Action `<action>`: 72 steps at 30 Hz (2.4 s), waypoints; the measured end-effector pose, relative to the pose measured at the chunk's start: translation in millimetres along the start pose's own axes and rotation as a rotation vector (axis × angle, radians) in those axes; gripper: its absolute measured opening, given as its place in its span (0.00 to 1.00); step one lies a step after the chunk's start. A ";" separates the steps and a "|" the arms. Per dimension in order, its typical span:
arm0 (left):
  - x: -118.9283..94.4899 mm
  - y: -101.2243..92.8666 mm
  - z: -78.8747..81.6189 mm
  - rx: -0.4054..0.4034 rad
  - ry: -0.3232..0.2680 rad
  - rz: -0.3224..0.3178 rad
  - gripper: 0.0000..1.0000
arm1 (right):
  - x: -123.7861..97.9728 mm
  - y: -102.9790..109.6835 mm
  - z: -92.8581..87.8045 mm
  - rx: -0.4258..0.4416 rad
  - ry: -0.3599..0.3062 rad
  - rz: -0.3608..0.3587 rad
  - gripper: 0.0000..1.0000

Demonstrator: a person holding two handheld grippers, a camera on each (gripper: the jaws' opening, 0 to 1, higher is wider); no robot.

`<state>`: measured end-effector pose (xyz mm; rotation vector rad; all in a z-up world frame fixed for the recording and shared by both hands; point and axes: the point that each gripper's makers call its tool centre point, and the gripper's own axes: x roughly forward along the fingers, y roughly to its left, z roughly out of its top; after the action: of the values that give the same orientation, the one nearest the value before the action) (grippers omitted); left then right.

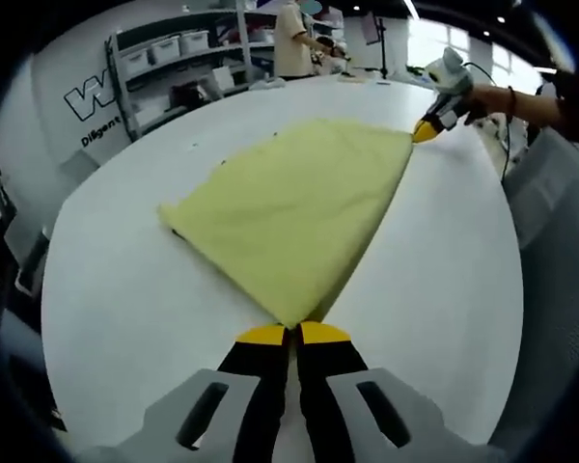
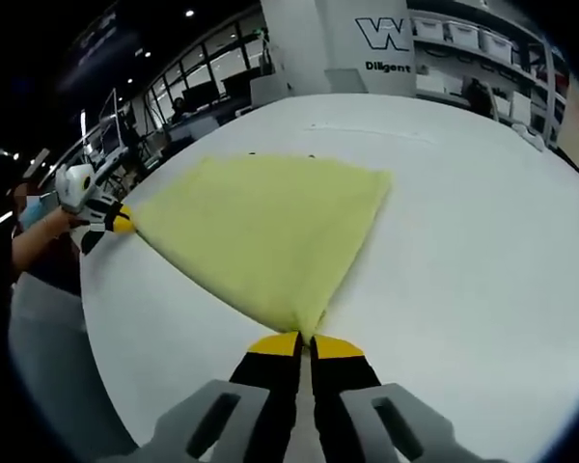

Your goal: Fold the garment on the visible template until the final outline fits inside the template.

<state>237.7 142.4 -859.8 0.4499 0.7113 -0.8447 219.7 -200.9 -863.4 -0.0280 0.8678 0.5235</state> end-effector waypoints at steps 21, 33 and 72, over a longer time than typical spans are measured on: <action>-6.7 -10.9 1.6 -0.063 -0.019 -0.009 0.00 | -4.2 8.9 -10.5 -0.026 0.038 0.014 0.00; -16.2 -7.8 -10.3 -0.082 0.004 -0.007 0.00 | -4.1 7.8 -10.6 -0.038 0.044 0.010 0.00; -13.4 -13.4 1.8 -0.210 -0.082 -0.042 0.00 | -7.1 10.3 -11.8 -0.029 0.048 0.017 0.00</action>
<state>221.5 140.2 -850.0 0.2119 0.7272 -0.8131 202.9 -197.7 -864.0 -0.0603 0.9082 0.5533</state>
